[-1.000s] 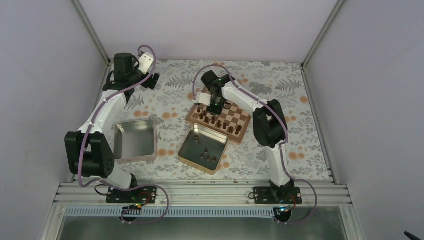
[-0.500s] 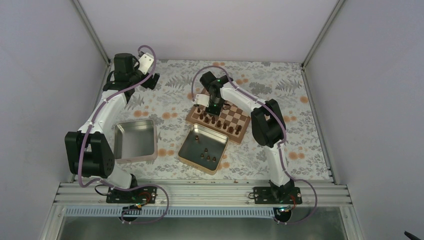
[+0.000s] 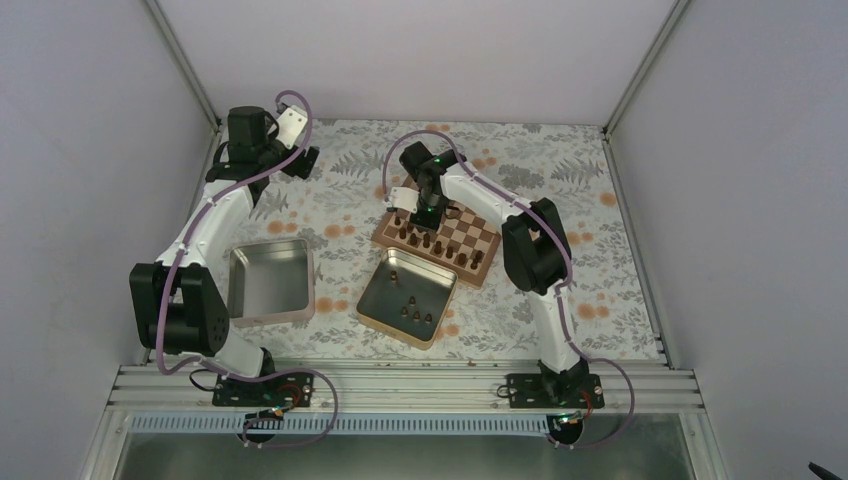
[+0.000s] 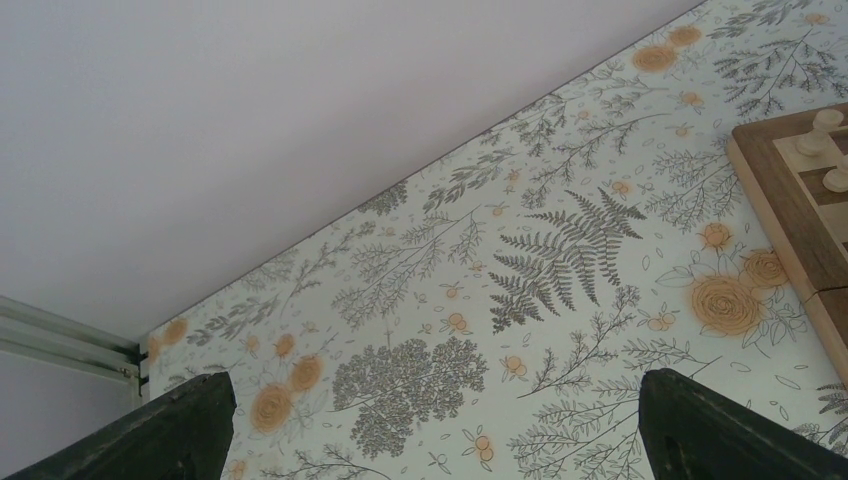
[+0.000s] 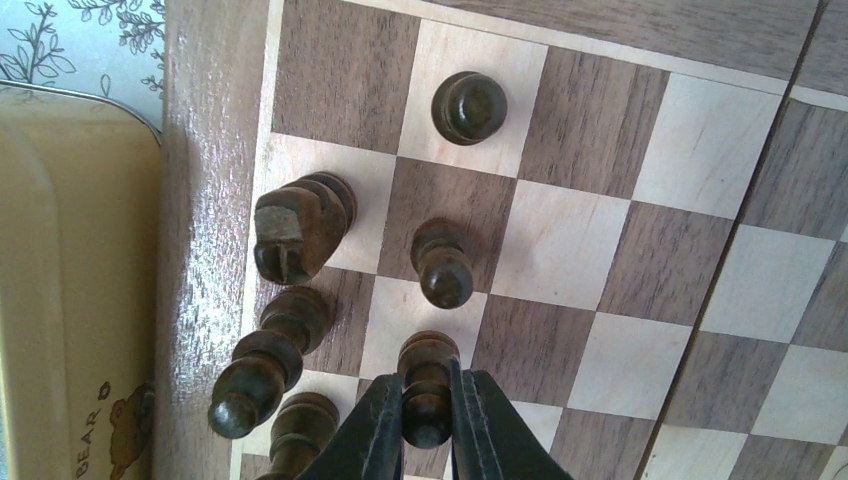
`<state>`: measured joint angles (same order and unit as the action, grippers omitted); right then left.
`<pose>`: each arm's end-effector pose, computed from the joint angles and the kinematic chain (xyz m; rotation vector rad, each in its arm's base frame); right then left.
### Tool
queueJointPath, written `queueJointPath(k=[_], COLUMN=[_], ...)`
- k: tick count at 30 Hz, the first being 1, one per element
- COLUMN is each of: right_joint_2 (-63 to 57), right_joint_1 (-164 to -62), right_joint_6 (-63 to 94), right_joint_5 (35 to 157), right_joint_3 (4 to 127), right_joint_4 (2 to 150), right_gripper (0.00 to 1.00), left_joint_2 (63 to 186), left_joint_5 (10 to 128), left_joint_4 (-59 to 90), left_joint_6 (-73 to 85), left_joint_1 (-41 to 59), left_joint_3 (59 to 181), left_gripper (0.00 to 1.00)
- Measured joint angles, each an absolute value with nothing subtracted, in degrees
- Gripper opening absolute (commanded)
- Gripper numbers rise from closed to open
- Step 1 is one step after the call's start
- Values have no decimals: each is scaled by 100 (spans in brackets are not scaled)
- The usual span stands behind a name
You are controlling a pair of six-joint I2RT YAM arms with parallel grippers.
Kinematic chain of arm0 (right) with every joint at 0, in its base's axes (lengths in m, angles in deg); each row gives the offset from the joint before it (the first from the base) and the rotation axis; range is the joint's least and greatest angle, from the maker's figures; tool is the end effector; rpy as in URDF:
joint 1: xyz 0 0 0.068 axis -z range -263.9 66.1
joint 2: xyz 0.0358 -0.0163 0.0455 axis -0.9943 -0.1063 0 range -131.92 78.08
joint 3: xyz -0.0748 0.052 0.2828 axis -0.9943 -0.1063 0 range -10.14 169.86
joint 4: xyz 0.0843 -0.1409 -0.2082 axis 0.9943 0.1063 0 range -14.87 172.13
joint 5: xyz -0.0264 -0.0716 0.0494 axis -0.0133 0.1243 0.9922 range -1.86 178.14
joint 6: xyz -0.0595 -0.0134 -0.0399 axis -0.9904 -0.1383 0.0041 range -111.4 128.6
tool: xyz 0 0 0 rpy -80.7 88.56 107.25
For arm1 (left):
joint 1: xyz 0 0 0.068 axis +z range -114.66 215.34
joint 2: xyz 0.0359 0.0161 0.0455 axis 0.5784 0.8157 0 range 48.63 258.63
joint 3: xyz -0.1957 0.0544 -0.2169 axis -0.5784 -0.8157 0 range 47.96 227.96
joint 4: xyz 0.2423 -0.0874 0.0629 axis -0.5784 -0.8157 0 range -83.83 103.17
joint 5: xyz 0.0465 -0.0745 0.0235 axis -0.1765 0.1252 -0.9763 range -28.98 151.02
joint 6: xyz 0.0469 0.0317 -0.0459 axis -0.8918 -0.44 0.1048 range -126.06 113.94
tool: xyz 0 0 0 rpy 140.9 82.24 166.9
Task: Set up the chess pieces on the board
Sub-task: Place the chess piece on the chessboard.
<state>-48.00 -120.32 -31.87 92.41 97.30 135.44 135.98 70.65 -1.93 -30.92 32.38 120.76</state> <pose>0.3764 0.2833 0.1923 -1.8393 2.2998 0.0998 0.3779 -0.0297 0.3316 0.5984 1.9928 0.0577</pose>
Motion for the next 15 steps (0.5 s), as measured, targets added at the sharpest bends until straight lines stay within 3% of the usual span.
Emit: queueJointPath(k=[7, 15], right_joint_2=[-4839, -4885], right_joint_1=[-12032, -12032], right_joint_6=[-3189, -3187], right_joint_5=[9244, 9250], right_joint_3=[9730, 9737], right_joint_4=[13546, 13533], right_gripper=[14, 24], left_joint_2=[13598, 13598], left_joint_5=[7065, 7065], left_joint_4=[-193, -193], left_joint_6=[-3092, -3092], left_joint_1=[3240, 3240], left_joint_3=[12076, 12076], left_gripper=[100, 100])
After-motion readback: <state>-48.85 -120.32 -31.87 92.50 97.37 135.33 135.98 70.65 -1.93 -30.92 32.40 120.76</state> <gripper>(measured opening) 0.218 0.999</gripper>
